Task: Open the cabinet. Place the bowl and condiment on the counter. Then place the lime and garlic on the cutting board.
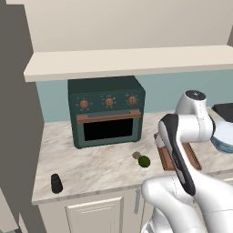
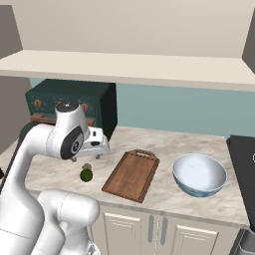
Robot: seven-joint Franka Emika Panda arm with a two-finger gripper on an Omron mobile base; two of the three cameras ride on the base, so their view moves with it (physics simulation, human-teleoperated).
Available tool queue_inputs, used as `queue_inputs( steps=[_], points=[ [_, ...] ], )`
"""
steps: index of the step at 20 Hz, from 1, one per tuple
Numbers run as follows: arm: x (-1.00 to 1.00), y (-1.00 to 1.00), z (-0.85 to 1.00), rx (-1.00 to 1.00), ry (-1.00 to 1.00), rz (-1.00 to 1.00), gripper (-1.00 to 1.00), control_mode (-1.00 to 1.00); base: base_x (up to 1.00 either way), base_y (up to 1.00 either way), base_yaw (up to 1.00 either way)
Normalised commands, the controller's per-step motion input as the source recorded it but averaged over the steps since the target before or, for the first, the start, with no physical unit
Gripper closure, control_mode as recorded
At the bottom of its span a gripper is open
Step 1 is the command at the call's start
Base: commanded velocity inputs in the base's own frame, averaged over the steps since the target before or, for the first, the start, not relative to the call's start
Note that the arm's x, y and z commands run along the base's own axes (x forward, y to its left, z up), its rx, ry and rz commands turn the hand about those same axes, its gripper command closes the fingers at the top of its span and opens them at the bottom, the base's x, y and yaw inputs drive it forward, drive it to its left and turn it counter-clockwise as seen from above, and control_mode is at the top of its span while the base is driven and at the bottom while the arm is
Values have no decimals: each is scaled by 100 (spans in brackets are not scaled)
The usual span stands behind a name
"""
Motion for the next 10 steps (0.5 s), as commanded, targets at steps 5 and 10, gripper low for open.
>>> queue_inputs(
  steps=[5,10],
  points=[
    [0,16,-5,0,0,0,-100,-100,0,0,0],
    [0,26,-4,0,0,0,-100,-100,0,0,0]
  ],
)
